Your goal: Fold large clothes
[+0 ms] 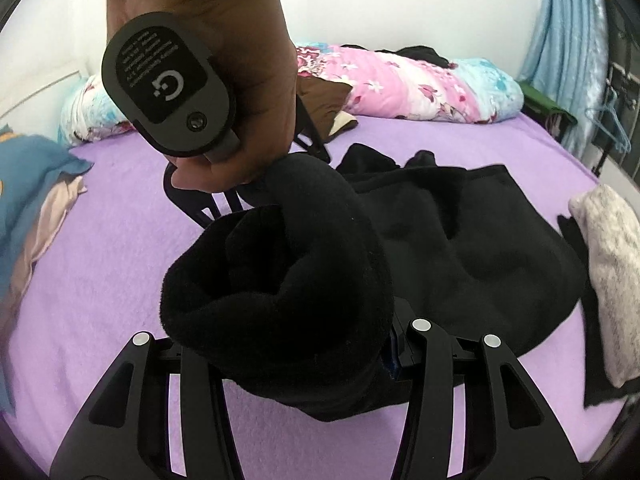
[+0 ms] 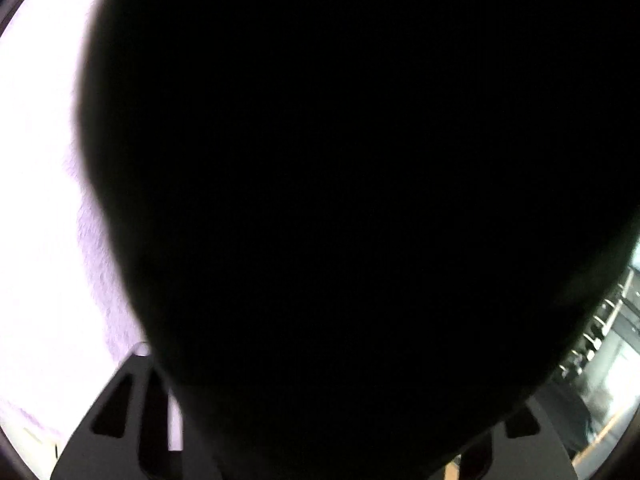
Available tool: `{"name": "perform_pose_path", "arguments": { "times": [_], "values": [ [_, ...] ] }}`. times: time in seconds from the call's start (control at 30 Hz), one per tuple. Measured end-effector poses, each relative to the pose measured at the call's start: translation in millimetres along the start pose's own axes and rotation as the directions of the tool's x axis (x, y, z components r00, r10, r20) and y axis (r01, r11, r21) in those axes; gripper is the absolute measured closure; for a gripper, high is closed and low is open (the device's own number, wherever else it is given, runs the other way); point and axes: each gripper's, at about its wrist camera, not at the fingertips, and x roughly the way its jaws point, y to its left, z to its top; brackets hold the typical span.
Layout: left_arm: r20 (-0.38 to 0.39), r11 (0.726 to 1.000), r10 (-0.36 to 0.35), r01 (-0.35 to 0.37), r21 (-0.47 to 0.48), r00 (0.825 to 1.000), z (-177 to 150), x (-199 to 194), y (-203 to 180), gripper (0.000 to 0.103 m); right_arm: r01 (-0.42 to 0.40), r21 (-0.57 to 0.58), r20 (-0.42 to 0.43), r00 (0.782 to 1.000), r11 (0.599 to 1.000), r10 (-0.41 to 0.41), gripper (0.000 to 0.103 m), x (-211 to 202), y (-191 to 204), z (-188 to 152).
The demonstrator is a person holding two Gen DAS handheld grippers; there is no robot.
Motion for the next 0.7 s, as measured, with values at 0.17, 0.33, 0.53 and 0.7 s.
{"name": "perform_pose_path", "arguments": {
  "times": [0.17, 0.33, 0.53, 0.7],
  "values": [
    [-0.052, 0.999, -0.05, 0.049, -0.005, 0.997, 8, -7, 16, 0.053, -0.038, -0.048, 0.054, 0.998, 0.998, 0.04, 0.077, -12, -17, -14],
    [-0.057, 0.997, -0.058, 0.061, 0.056, 0.997, 14, -27, 8, 0.049, -0.152, -0.032, 0.079, 0.985, 0.988, 0.154, 0.078, -20, -47, -28],
    [-0.018, 0.991, -0.045, 0.047, 0.125, 0.999, 19, -51, -4, 0.046, -0.242, 0.002, 0.107, 0.965, 0.97, 0.24, 0.078, -22, -83, -42],
    [0.019, 0.99, -0.094, 0.092, 0.108, 0.995, 24, -66, 2, 0.044, -0.308, 0.018, 0.129, 0.944, 0.951, 0.303, 0.078, -24, -107, -50]
  ]
}}
